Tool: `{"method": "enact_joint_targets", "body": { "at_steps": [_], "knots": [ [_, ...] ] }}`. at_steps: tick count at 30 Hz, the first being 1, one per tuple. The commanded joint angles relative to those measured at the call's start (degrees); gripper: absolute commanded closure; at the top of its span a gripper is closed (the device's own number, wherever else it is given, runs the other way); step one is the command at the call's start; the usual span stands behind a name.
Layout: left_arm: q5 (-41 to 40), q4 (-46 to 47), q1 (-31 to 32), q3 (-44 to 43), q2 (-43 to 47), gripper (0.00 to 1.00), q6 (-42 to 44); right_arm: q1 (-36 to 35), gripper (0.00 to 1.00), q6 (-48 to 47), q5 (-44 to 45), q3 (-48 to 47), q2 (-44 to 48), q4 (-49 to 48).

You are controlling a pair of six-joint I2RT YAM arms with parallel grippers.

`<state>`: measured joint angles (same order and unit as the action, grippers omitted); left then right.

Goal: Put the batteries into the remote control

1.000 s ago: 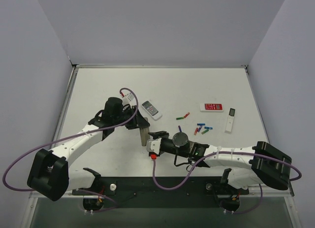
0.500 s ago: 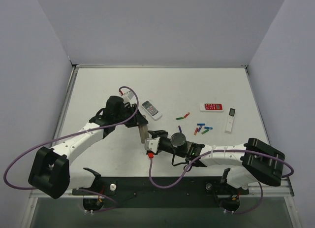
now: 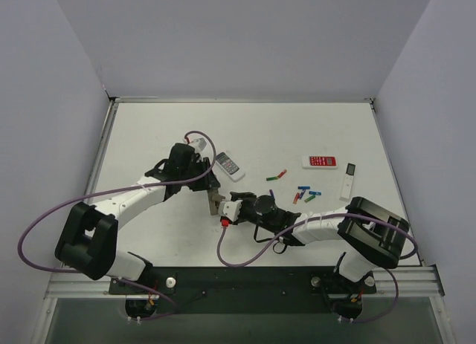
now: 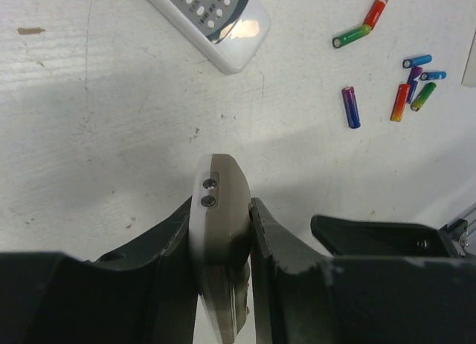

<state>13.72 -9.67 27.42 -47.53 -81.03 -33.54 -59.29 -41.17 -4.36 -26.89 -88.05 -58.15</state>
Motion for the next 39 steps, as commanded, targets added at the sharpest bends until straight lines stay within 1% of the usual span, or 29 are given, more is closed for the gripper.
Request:
{"method": "enact_joint_targets", "body": {
  "at_steps": [1,9,13,16,17,19,20,22,23,24,25,26,28,29,31,32,33,34,35,37,39],
  "knots": [
    [0.5,-3.7,1.2,-2.8,-2.1,1.00,1.8,2.0,0.62,0.8,2.9,-3.8,-2.7,-9.2],
    [-6.8,-1.1,0.1,-5.8,-8.9,1.00,0.7,3.1,0.61,3.2,3.0,-3.8,-7.7,-11.2],
    [-9.1,-0.8,-0.8,-6.9,-9.9,1.00,0.3,4.0,0.60,6.2,3.3,-2.8,-6.2,-10.8],
    [-9.1,-0.3,-0.9,-6.7,-7.3,1.00,0.1,5.1,0.59,9.8,4.2,-2.4,-3.2,-8.5],
    [-9.1,-0.1,-0.9,-6.0,-6.3,1.00,0.1,5.7,0.56,12.7,6.4,-2.5,-0.9,-4.8],
    [-9.1,0.4,-1.0,-5.1,-3.2,1.00,0.3,6.4,0.53,16.8,7.6,-3.8,1.8,-0.5],
    [-9.1,0.4,-1.0,-4.8,-1.9,1.00,0.7,7.2,0.52,22.0,8.0,-4.2,4.8,4.4],
    [-9.0,0.8,-1.1,-3.1,2.1,1.00,0.8,8.0,0.50,27.5,10.4,-5.1,8.0,10.0],
    [-8.8,0.9,-1.3,-2.4,3.6,1.00,0.8,8.4,0.48,30.2,11.6,-6.8,11.1,17.0],
    [-8.5,1.4,-1.4,-1.2,5.1,1.00,0.8,9.4,0.48,36.1,12.8,-7.9,12.5,21.2],
    [-8.4,1.5,-1.8,-0.3,8.1,1.00,0.7,10.1,0.48,38.9,13.1,-9.6,13.7,26.0],
    [-7.9,1.8,-1.9,0.2,9.7,1.00,0.6,10.9,0.46,41.1,13.5,-12.9,15.3,36.0],
    [-7.2,2.0,-2.6,2.1,14.2,1.00,0.3,13.4,0.46,48.9,13.8,-15.8,16.3,44.8],
    [-7.1,2.1,-2.8,2.6,15.7,1.00,0.1,13.9,0.46,50.5,13.7,-16.8,17.1,51.4],
    [-6.7,2.0,-3.2,4.4,20.7,1.00,0.0,15.9,0.45,54.1,12.8,-18.0,18.2,56.1],
    [-6.7,1.9,-3.4,5.0,22.5,1.00,0.1,16.6,0.45,55.3,12.1,-18.1,19.1,60.3],
    [-6.9,1.8,-3.5,5.5,24.2,1.00,0.1,17.6,0.45,56.5,11.1,-18.1,19.6,62.1],
    [-6.9,1.5,-3.6,6.0,27.8,1.00,0.1,19.6,0.45,59.3,9.7,-18.3,19.7,63.8],
    [-6.9,1.3,-3.7,7.1,29.6,1.00,0.3,20.7,0.45,60.3,7.5,-18.2,19.8,66.6],
    [-6.4,1.5,-3.8,8.5,34.3,1.00,0.5,22.2,0.45,62.1,6.3,-18.5,19.7,69.0],
    [-4.6,2.7,-3.9,11.1,37.1,1.00,0.4,23.7,0.46,63.2,6.4,-19.4,18.8,72.6]
  ]
}}
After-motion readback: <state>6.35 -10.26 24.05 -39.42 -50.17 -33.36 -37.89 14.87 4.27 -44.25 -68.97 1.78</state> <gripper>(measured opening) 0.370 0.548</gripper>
